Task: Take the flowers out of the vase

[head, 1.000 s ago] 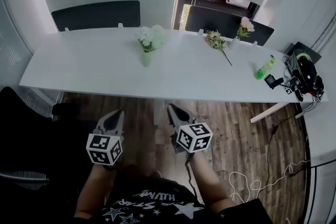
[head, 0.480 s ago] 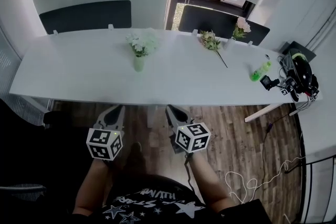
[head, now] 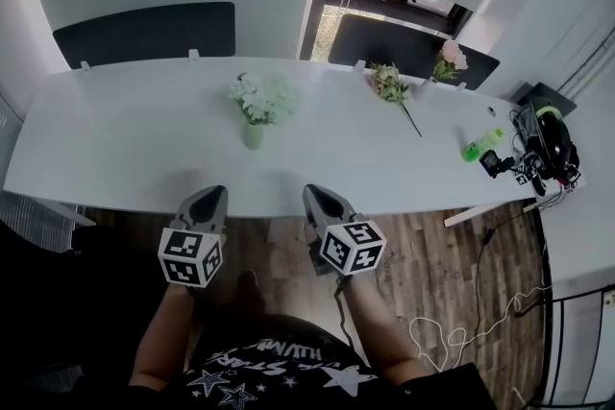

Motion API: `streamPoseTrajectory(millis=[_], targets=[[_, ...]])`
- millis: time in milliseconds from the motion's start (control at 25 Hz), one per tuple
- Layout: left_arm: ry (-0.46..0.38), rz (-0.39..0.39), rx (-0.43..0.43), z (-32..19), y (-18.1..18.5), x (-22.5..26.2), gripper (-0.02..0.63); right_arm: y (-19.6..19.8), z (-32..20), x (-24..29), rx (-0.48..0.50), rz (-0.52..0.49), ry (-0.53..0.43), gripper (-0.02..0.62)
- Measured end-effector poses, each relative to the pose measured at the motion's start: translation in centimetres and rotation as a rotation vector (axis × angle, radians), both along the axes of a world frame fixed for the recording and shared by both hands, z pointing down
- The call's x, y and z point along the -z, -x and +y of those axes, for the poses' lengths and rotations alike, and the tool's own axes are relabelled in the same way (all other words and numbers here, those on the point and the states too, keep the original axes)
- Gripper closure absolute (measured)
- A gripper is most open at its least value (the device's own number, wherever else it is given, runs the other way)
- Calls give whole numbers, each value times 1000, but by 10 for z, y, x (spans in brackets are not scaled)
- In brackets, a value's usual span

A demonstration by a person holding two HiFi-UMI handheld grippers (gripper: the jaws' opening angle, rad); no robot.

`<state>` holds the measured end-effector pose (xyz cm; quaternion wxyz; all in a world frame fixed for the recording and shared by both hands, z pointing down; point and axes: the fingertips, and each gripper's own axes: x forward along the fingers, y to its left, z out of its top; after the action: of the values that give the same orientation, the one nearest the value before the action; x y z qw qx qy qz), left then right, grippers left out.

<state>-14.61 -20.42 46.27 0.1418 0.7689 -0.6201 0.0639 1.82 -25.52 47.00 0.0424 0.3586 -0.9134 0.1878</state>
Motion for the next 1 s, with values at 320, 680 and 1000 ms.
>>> streamPoseTrajectory(millis=[320, 680, 1000], targets=[[11, -22, -76, -49, 14, -14, 597, 17, -40, 11, -42, -87, -51, 592], [12, -26, -174, -86, 28, -25, 598, 54, -69, 3, -30, -111, -121, 497], [20, -19, -227, -101, 40, -42, 597, 90, -91, -19, -48, -66, -122, 356]])
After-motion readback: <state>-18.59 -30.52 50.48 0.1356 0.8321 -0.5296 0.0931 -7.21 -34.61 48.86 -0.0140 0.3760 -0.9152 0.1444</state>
